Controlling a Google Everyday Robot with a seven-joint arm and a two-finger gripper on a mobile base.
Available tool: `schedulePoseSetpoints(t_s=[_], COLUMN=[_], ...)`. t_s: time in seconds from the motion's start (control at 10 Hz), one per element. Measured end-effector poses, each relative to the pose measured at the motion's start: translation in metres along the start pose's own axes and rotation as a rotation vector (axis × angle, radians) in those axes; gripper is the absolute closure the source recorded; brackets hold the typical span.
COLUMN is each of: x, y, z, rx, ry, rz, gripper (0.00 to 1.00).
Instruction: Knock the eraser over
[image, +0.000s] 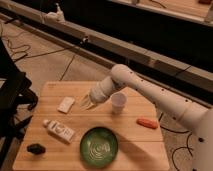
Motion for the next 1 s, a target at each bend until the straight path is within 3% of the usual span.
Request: schedulePoseSetpoints(t_s=[0.5,1.0], x=[-0.028,-0.028], y=[0.020,0.020], z=[0.052,0.051], rx=[-0.136,-0.134], ry=[-0.045,-0.044], rz=[-0.092,-0.091], gripper=[1.00,1.00])
